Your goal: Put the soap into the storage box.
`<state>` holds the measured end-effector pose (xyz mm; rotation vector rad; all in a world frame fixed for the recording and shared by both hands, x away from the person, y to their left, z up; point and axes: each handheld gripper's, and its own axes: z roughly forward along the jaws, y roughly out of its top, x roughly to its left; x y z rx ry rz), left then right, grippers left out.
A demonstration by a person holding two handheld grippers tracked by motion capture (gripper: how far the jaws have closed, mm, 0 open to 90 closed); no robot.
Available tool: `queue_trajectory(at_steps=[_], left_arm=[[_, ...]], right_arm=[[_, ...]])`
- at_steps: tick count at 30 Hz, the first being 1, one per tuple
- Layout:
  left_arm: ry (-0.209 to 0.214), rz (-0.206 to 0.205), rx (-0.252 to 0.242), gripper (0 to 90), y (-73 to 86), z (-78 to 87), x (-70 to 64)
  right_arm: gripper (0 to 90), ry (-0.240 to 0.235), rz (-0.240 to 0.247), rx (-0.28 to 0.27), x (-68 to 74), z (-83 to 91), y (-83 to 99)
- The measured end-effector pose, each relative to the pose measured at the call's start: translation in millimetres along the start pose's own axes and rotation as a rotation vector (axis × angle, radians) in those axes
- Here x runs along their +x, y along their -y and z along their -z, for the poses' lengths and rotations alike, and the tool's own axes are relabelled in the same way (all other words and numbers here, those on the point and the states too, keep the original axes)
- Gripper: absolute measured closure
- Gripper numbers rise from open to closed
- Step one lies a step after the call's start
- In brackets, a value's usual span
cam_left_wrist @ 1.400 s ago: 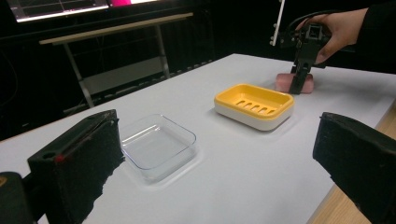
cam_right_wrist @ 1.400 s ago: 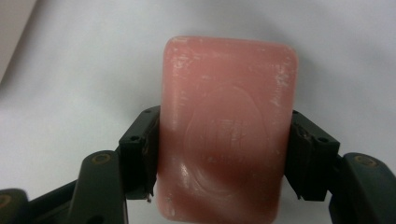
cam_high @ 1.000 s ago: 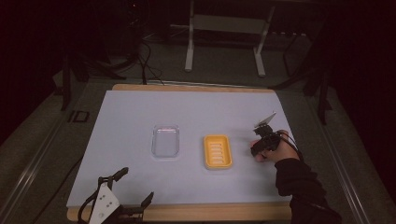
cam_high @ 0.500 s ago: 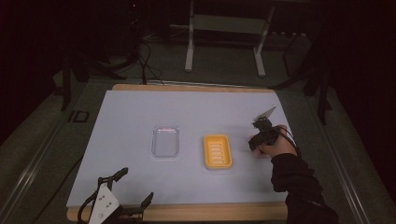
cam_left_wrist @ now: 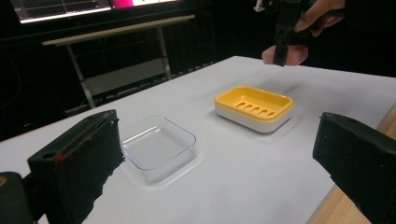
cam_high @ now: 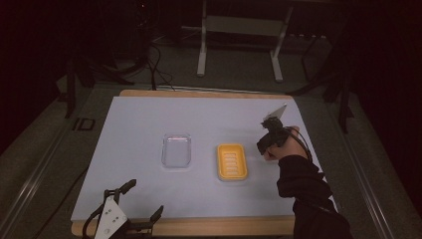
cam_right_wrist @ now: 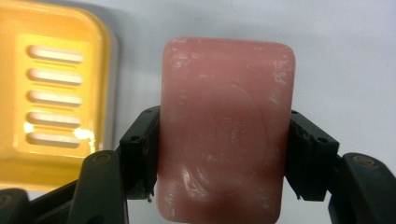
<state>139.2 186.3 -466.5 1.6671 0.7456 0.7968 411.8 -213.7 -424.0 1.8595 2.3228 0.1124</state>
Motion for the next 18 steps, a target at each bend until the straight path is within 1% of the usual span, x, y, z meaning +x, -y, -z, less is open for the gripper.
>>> queue_trajectory(at_steps=[5,11,15,17,18], left_arm=[[0.004,-0.002,-0.003,1.8,-0.4,0.4,-1.5],[0.004,-0.002,-0.004,1.8,-0.5,0.7,-1.3],[0.005,-0.006,-0.004,1.8,-0.7,1.1,-1.9],[0.006,-0.005,-0.006,1.8,-0.8,1.3,-2.3],[0.006,-0.005,-0.007,1.8,-0.9,1.4,-2.3]], right_arm=[[37.0,0.015,-0.007,-0.012,14.0,11.1,-4.8],[37.0,0.004,-0.005,-0.024,31.3,22.1,-11.1],[37.1,-0.008,0.012,-0.027,44.5,29.1,-14.3],[37.1,-0.005,0.028,-0.018,51.1,31.8,-15.4],[37.1,-0.010,0.030,-0.023,54.8,33.7,-16.1]])
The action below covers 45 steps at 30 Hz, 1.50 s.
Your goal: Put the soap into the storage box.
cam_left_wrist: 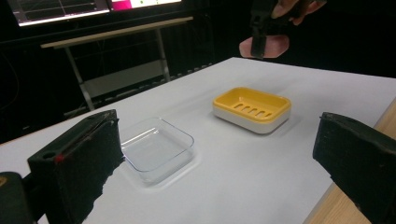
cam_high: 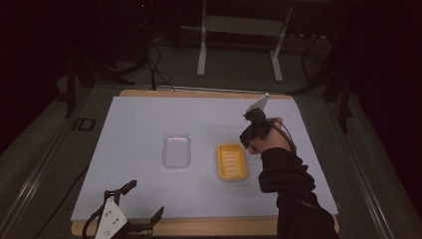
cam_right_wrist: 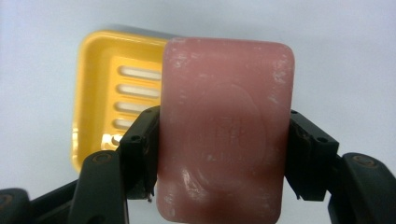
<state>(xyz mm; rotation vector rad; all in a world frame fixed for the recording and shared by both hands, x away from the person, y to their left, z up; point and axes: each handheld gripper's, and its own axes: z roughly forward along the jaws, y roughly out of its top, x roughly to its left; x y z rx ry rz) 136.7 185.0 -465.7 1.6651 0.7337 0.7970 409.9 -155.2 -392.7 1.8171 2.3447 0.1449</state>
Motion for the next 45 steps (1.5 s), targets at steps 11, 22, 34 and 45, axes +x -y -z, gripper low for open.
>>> queue_trajectory(at_steps=[11,22,34,45], left_arm=[[-0.002,-0.003,0.000,1.8,-0.2,0.7,-0.1],[-0.001,-0.006,-0.001,1.8,-0.3,0.8,-0.3],[0.002,-0.009,-0.001,1.8,-0.5,1.0,-0.9],[0.005,-0.009,-0.001,1.8,-0.4,1.0,-0.9]], right_arm=[[37.1,-0.037,0.011,-0.054,33.9,7.4,-1.8],[37.1,-0.071,-0.017,-0.111,51.0,-9.4,6.4],[37.1,-0.092,-0.082,-0.096,57.1,-48.4,18.4],[37.1,-0.105,-0.119,-0.059,51.6,-76.0,21.5]])
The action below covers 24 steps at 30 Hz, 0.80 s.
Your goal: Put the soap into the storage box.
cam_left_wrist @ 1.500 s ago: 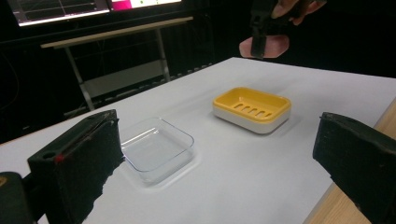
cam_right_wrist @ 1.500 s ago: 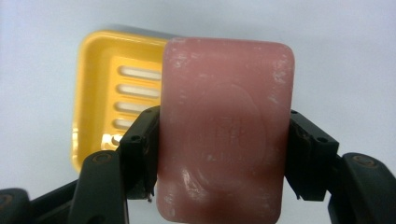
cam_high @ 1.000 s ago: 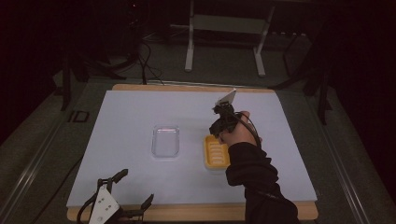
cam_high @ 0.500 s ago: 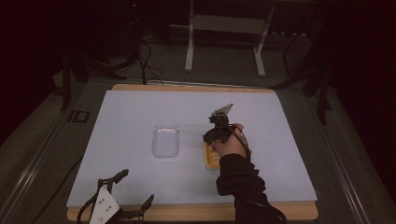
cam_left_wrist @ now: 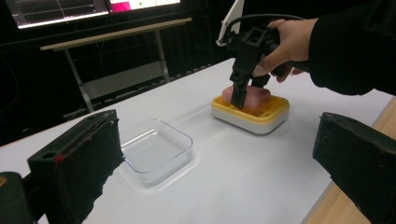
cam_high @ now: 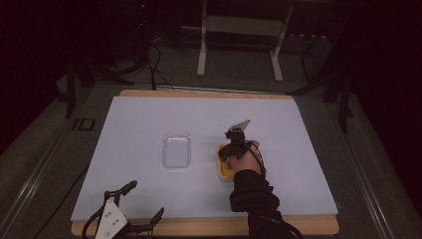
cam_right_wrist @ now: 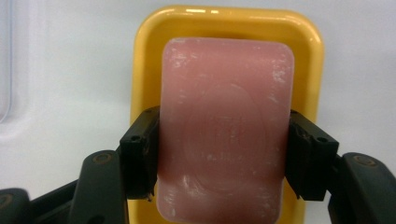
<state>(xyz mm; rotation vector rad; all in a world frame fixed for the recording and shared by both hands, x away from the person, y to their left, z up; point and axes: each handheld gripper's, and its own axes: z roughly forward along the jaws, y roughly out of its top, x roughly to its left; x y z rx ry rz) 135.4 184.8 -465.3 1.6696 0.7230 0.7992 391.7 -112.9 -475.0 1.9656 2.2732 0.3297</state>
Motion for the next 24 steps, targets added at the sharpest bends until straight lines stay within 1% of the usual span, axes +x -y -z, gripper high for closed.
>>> queue_trajectory(at_steps=[2,4,5,7,8,12,14,15,16,18,20,22,24], left_arm=[[0.000,-0.001,0.000,1.8,0.0,0.1,0.0],[0.001,-0.002,0.000,1.9,0.0,0.3,0.1],[0.001,-0.002,0.000,1.8,-0.1,0.3,0.1],[0.000,-0.003,-0.001,1.8,-0.1,0.4,0.1],[0.000,-0.003,0.000,1.8,-0.1,0.4,0.1],[0.002,-0.004,0.000,1.8,-0.1,0.4,0.0],[0.002,-0.004,0.000,1.8,-0.1,0.5,0.0],[0.002,-0.003,0.000,1.9,-0.1,0.4,0.1],[0.002,-0.004,0.001,1.8,-0.1,0.4,0.1],[0.002,-0.004,0.001,1.8,-0.1,0.3,0.0],[0.003,-0.005,0.001,1.8,-0.1,0.4,-0.1],[0.002,-0.005,0.001,1.8,-0.1,0.5,-0.1],[0.003,-0.004,0.002,1.8,0.0,0.3,0.0]], right_arm=[[37.1,0.003,0.005,0.002,0.1,-3.1,0.5],[37.0,0.000,0.000,-0.001,0.7,-4.6,1.0],[37.0,0.004,0.007,0.001,1.8,-5.7,1.4],[37.0,-0.002,0.004,0.006,3.6,-6.3,1.7],[37.0,0.003,0.004,0.000,4.0,-6.7,1.9],[36.8,0.012,0.006,0.003,3.1,-8.2,2.0],[36.6,0.007,0.003,0.020,1.8,-9.6,1.9],[36.1,-0.003,-0.004,0.019,0.7,-10.0,2.1],[35.6,-0.007,-0.008,0.012,0.6,-9.6,2.1],[32.0,-0.009,0.001,-0.002,-0.1,-6.5,1.0],[32.1,-0.014,0.003,-0.005,0.2,-1.6,-1.0],[32.5,-0.010,0.000,-0.024,-1.7,3.7,-2.9],[32.8,-0.012,0.006,-0.023,-3.7,7.5,-4.5]])
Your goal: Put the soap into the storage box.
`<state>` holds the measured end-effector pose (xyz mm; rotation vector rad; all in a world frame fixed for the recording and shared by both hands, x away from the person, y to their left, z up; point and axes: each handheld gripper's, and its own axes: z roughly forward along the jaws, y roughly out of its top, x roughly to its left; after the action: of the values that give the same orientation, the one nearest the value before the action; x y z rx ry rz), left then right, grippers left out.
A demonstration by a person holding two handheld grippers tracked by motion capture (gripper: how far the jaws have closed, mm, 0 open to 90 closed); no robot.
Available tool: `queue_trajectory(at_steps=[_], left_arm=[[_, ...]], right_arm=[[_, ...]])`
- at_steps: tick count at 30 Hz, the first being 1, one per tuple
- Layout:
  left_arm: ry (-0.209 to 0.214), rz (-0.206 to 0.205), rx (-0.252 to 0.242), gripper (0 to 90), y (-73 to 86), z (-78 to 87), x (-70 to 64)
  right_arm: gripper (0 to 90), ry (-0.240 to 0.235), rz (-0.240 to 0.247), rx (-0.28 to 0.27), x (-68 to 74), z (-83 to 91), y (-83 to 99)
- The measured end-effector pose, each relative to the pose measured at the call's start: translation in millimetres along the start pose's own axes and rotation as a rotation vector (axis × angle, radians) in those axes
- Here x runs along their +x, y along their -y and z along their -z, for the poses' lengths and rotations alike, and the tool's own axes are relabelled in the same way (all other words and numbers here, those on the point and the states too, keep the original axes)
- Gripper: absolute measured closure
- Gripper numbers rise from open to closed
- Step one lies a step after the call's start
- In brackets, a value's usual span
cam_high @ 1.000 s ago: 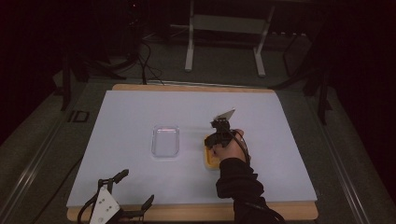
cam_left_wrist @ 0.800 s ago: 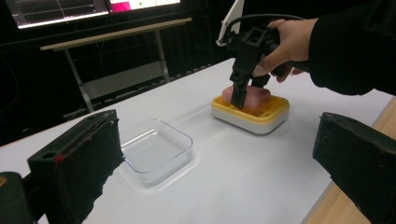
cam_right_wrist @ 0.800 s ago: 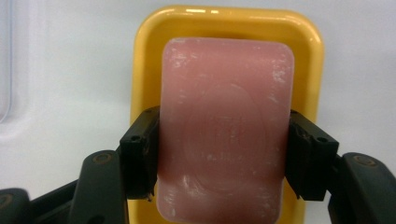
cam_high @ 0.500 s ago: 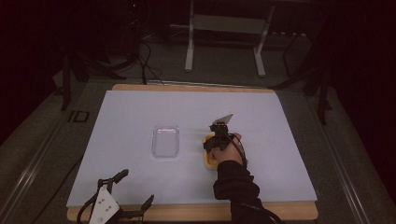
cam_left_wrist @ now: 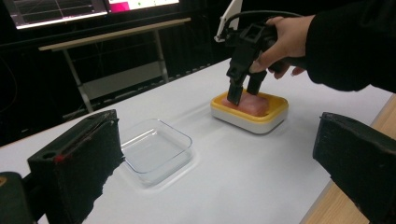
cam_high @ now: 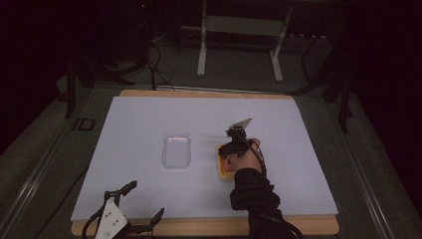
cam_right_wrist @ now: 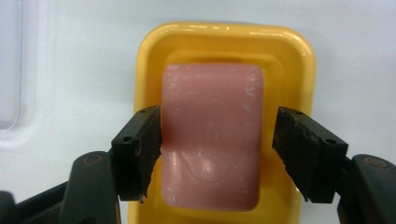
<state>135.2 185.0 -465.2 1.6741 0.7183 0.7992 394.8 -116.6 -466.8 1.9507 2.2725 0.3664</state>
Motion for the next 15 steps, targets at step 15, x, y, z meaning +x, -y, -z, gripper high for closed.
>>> queue_trajectory(at_steps=[15], left_arm=[[0.010,0.001,0.006,1.8,0.5,-1.2,0.7]], right_arm=[[34.3,-0.090,0.211,-0.029,-11.8,19.8,-0.2]])
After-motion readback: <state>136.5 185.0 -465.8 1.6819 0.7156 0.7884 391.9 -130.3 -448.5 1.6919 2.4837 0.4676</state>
